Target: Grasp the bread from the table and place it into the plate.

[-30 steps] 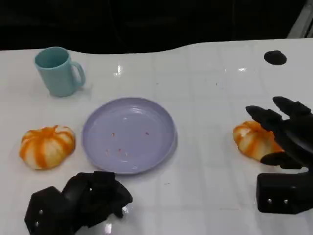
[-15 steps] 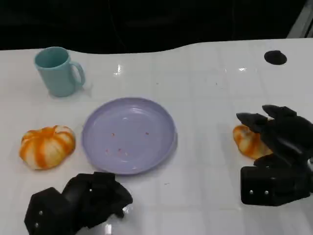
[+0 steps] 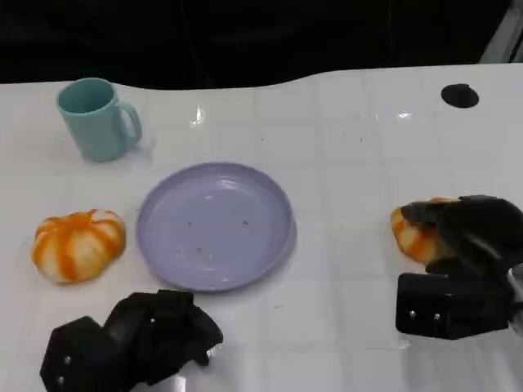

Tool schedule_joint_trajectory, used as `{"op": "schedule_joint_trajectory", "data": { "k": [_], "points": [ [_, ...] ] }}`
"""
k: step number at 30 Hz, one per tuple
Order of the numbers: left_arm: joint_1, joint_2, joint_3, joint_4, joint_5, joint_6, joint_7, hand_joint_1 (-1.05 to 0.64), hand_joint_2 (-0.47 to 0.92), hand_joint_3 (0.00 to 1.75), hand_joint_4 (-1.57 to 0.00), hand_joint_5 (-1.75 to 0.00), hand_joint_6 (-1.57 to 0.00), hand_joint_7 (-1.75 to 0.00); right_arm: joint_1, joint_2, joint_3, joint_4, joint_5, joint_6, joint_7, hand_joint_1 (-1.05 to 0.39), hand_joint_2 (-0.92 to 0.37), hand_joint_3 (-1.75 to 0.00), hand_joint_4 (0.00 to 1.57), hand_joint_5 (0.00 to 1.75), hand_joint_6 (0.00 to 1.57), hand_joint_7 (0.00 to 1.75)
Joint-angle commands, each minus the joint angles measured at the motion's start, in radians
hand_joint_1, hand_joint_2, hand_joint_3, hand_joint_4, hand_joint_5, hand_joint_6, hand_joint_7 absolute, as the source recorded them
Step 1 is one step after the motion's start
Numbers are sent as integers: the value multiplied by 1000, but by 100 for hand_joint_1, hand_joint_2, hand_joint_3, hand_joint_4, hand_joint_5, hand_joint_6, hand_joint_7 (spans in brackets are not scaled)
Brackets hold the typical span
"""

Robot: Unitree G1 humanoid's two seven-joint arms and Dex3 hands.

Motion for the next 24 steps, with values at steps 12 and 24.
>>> {"op": "schedule_joint_trajectory", "data": {
  "k": [12, 24],
  "points": [
    [14, 18, 4, -7, 2, 13, 1, -104, 85, 0, -86, -152, -126, -80, -48, 5, 4, 142, 1, -145, -288, -3, -89, -3, 88, 175, 70, 166],
    [11, 16, 4, -3, 3, 15, 3, -105, 84, 0, -86, -151, -126, -80, -55, 29, -14, 130, 41, -232, -348, 0, -88, -6, 92, 175, 79, 158]
  ]
}}
